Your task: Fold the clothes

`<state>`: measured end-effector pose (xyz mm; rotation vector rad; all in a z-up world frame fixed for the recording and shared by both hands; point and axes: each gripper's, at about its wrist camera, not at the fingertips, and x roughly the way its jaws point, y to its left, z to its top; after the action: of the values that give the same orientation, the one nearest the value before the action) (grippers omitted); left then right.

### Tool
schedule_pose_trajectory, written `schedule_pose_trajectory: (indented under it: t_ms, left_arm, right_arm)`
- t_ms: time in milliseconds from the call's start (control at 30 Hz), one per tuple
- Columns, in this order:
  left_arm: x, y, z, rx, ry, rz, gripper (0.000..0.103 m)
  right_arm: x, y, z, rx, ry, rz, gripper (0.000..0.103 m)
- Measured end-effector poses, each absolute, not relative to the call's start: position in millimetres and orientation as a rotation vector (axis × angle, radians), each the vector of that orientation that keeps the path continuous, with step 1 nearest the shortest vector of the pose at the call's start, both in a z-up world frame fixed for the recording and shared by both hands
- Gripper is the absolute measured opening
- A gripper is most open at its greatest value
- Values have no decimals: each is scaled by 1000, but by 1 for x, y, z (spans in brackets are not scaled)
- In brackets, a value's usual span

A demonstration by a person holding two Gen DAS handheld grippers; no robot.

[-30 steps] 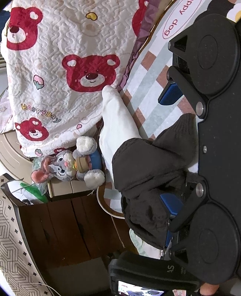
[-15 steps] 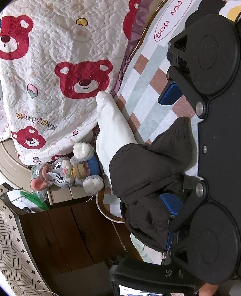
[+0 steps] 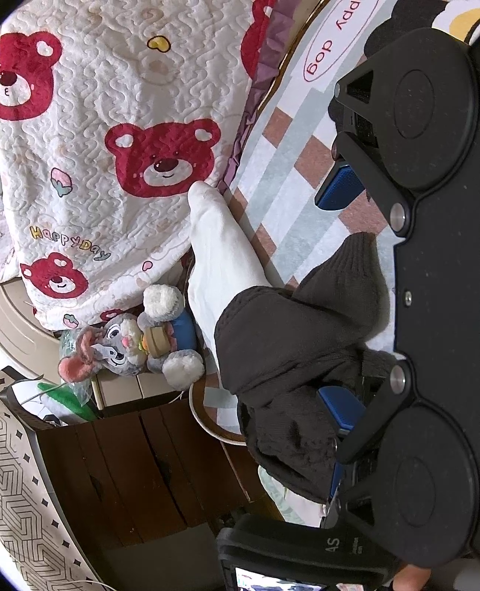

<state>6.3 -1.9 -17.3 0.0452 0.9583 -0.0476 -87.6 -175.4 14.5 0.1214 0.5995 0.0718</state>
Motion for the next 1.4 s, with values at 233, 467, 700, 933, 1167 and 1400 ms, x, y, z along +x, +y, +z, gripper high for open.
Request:
schedule_pose_trajectory:
  t_ms: [233, 467, 700, 933, 1167, 1400]
  left_arm:
    - [7, -1, -18, 46, 963, -50, 103]
    - [8, -2, -20, 49, 969, -57, 103]
    - [22, 35, -19, 7, 871, 0, 103]
    - [39, 88, -27, -57, 815, 157, 102]
    - [49, 140, -42, -311, 875, 205, 86]
    - [54, 142, -59, -412, 935, 129, 80]
  right_arm:
    - [-87, -176, 12, 125, 608, 70, 103]
    - [-87, -177, 9, 128, 616, 66, 103]
    - [-99, -188, -1, 208, 524, 28, 103]
    - [-94, -191, -22, 262, 547, 58, 103]
    - [-91, -176, -47, 217, 596, 104, 103]
    - [-92, -157, -64, 132, 644, 193, 103]
